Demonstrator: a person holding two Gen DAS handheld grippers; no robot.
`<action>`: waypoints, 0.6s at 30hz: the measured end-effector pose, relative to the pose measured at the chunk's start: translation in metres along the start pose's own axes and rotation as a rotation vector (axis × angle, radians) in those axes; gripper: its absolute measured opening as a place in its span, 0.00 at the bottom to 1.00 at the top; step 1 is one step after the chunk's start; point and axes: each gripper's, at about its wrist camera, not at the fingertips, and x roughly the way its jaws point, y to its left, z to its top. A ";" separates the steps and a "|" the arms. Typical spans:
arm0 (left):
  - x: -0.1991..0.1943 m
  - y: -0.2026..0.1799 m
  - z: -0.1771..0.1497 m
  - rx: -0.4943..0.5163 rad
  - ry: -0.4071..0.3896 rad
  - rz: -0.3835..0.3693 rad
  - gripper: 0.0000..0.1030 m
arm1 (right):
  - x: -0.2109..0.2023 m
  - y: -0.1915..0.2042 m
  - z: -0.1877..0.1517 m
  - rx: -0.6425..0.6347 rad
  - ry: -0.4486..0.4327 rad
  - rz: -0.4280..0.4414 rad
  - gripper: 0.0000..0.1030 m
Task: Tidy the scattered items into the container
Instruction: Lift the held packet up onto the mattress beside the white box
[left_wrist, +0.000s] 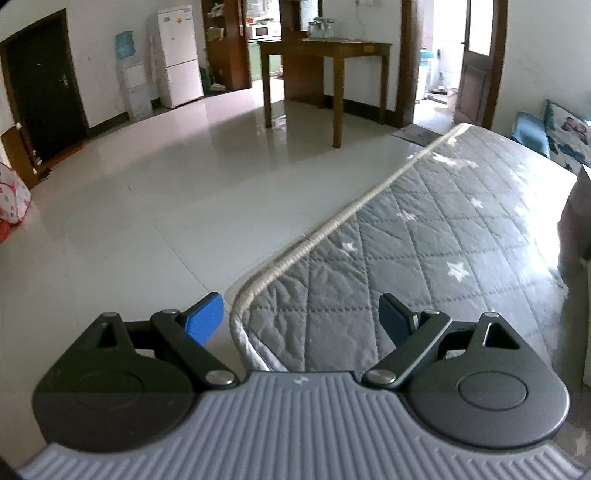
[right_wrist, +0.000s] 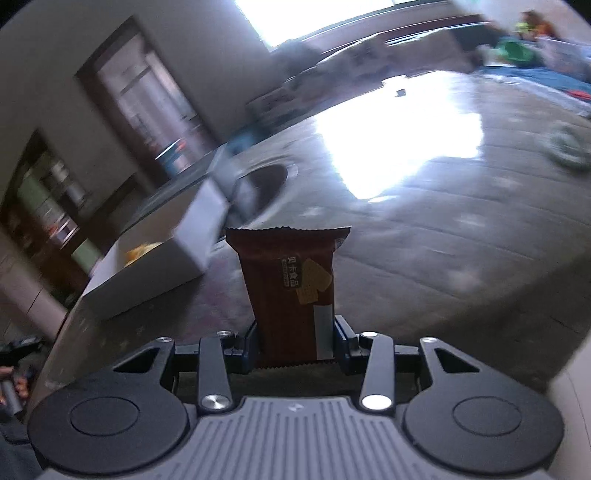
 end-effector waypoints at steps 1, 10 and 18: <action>0.000 -0.001 0.000 0.004 -0.001 -0.001 0.87 | 0.008 0.006 0.005 -0.027 0.015 0.026 0.39; -0.011 -0.016 -0.004 0.085 -0.016 -0.047 0.87 | 0.072 0.072 0.041 -0.292 0.137 0.177 0.39; -0.011 -0.052 -0.010 0.199 0.016 -0.144 0.87 | 0.103 0.126 0.029 -0.525 0.231 0.214 0.39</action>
